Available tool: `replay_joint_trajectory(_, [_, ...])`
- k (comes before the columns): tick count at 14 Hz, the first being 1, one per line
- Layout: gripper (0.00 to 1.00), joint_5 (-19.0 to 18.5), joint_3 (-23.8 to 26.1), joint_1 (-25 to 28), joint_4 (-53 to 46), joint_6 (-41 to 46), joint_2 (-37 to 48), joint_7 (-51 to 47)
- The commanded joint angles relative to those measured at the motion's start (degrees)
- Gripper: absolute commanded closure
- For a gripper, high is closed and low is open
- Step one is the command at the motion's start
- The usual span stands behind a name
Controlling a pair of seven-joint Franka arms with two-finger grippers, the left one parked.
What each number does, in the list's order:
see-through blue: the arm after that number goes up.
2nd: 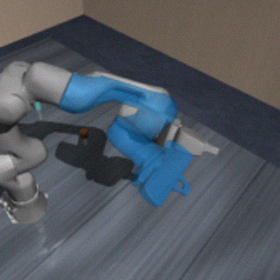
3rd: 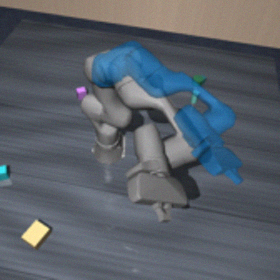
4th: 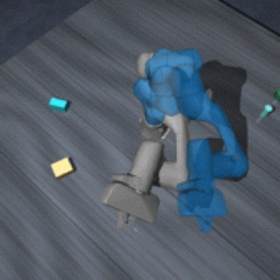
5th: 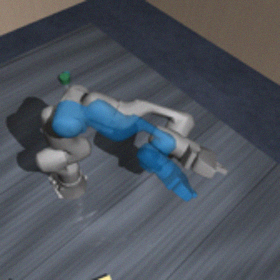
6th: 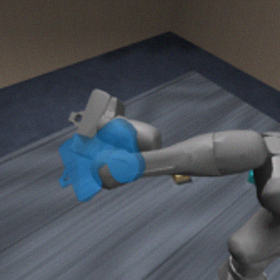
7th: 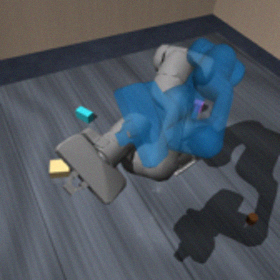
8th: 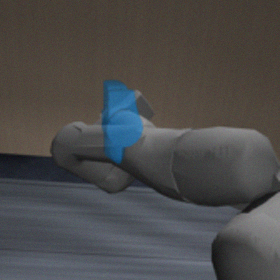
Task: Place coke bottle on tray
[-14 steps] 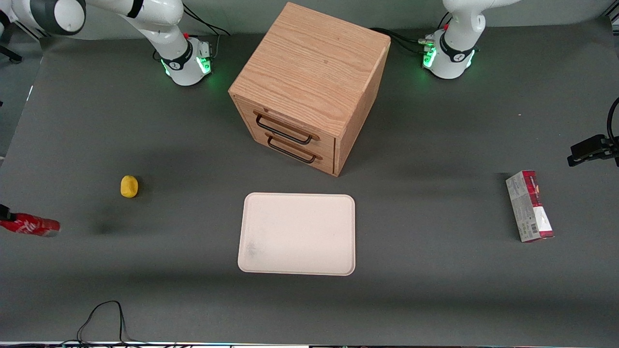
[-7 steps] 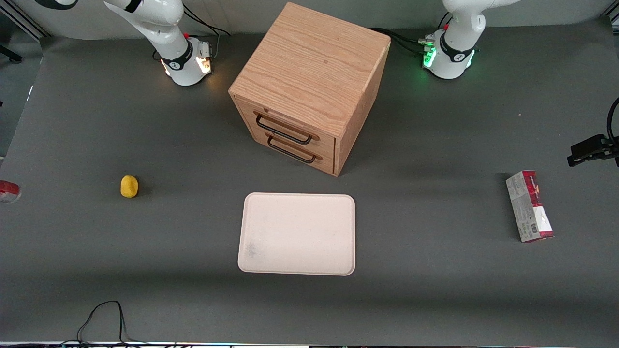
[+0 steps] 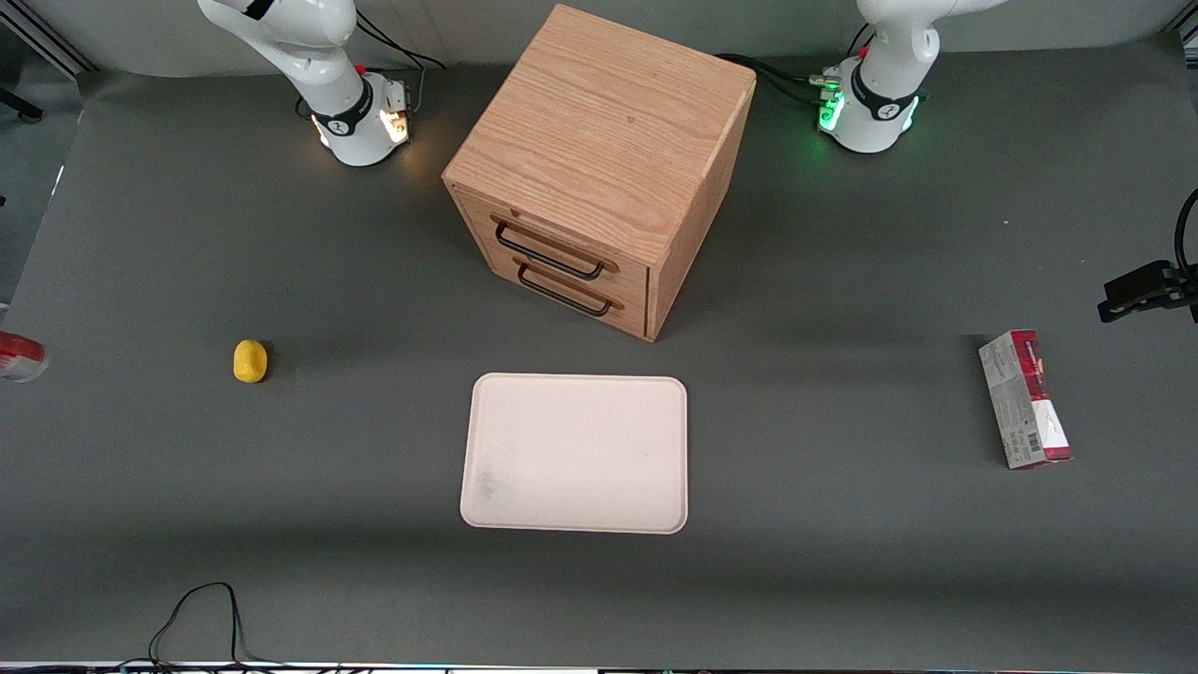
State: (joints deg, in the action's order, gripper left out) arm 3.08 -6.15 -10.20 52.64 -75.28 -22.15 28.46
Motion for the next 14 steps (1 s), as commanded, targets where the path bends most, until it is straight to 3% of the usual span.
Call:
replay_joint_trajectory(1, [1.0, -0.6, -0.4, 9.6, -0.5, 0.1, 0.3, -9.3])
replay_joint_trajectory(9, [1.0, -1.0, -0.4, 34.4, -0.7, -5.5, -3.1, -40.3])
replay_joint_trajectory(14, [1.0, -2.1, -0.4, 41.0, -1.0, -8.4, -5.7, -44.5])
